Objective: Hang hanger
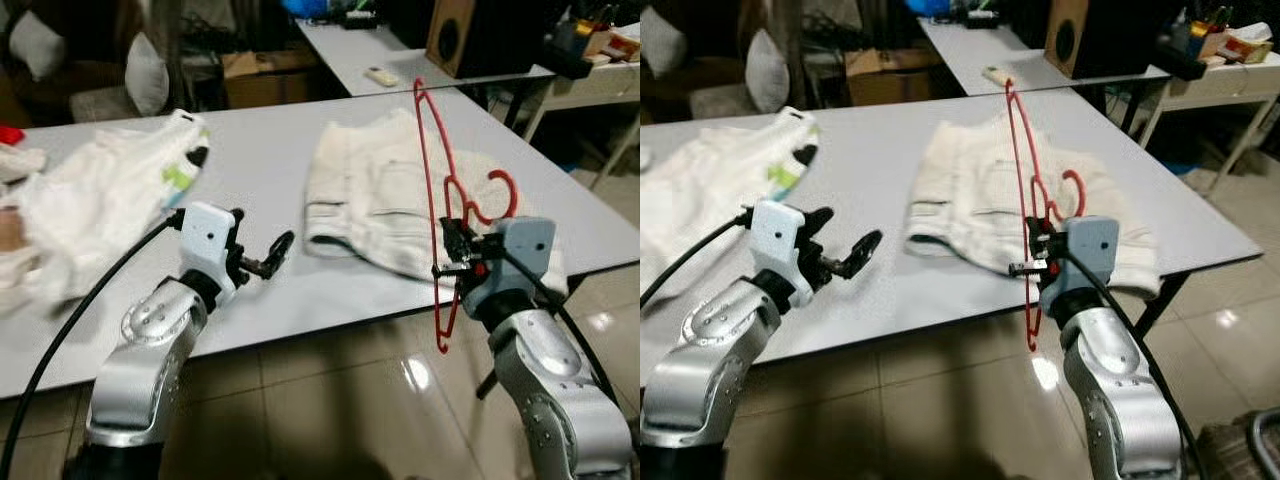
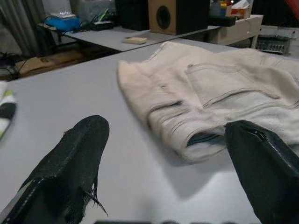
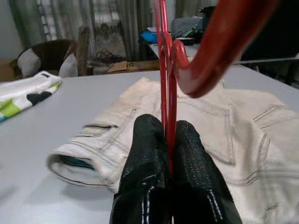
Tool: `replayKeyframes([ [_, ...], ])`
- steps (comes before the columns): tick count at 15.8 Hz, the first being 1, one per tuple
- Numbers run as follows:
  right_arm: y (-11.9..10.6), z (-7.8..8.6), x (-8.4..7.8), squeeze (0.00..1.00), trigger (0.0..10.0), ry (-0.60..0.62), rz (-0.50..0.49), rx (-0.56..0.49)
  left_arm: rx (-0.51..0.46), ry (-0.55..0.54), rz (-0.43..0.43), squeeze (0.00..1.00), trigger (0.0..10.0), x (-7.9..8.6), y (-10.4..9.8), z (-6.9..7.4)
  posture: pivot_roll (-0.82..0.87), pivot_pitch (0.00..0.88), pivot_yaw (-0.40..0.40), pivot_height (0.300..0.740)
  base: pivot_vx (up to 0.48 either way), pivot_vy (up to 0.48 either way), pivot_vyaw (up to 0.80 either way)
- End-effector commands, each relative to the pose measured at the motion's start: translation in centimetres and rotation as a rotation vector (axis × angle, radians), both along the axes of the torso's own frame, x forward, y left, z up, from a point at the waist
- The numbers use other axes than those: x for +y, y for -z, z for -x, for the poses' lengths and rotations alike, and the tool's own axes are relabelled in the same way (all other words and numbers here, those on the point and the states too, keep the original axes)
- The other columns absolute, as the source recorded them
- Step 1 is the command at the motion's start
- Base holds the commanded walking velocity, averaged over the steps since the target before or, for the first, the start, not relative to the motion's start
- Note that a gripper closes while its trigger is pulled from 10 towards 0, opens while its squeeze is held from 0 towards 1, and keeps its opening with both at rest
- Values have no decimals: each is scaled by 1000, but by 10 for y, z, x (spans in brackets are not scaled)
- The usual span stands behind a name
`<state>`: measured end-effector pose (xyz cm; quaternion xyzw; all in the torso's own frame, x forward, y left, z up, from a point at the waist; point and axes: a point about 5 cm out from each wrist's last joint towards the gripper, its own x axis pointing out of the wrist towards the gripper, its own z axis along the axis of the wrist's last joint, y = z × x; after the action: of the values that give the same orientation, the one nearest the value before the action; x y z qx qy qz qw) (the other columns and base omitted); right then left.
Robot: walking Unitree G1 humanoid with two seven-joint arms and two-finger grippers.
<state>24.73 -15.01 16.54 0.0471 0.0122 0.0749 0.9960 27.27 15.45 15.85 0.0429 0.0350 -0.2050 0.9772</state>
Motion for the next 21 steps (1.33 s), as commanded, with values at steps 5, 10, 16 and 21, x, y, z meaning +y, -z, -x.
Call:
replayKeyframes([
  [5,-3,-6,9,0,10000,-39,-90,-20,-1,-35,-13,1000,10000,3,0,0,-48,0,14,740,0,289,0],
  [10,0,-7,1,0,10000,2,-80,-8,5,-38,-6,1000,10000,2,1,-1,-42,0,14,740,0,296,0],
  [16,3,-9,6,0,10000,-34,-66,-23,3,-64,-7,1000,10000,8,2,-2,-36,0,8,740,0,304,0],
  [21,8,-13,5,0,10000,7,-90,1,-4,-73,-26,1000,10000,10,3,-8,-51,0,30,740,0,355,0],
])
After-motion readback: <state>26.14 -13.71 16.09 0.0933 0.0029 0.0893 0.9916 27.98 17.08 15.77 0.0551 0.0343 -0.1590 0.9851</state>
